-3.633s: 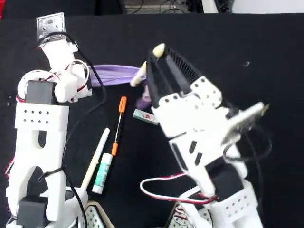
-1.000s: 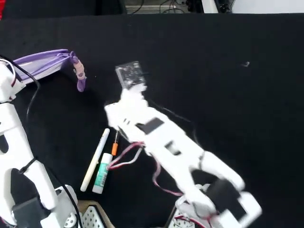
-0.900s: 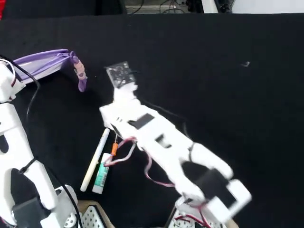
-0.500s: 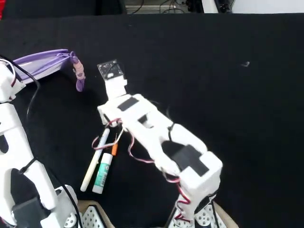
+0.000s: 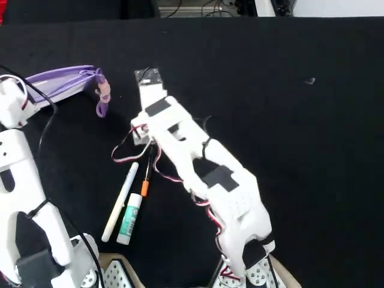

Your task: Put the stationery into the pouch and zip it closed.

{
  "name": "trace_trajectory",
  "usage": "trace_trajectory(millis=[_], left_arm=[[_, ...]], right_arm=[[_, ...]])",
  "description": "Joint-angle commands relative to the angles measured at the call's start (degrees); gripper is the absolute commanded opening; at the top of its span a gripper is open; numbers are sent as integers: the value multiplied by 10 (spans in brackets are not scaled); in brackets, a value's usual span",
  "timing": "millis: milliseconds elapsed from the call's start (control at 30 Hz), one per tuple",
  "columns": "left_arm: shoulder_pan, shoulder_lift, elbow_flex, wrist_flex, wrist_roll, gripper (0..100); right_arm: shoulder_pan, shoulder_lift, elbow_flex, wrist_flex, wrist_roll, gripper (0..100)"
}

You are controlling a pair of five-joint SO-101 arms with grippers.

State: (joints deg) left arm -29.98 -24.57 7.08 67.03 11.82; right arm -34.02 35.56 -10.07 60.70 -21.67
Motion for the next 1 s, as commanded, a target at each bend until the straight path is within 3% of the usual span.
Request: trace_trajectory(millis=[0,167,267,533,733,833,967], left_arm=[[21,-8,-8,-16,7,29],[36,-10,-23,-12,8,29],[60,-6,-56,30,38,29],[158,-8,-183,160,51,29],[190,-4,-190,185,49,29],[191,-4,-167,182,50,29],[191,-5,-132,166,50,29]], right_arm=[[1,29,-66,42,11,21],[3,15,-78,47,55,11],[17,-35,-72,48,70,11],[113,-262,20,55,83,11],[177,-459,102,49,83,11],[187,-560,148,6,84,11],[171,-685,249,-100,139,11]])
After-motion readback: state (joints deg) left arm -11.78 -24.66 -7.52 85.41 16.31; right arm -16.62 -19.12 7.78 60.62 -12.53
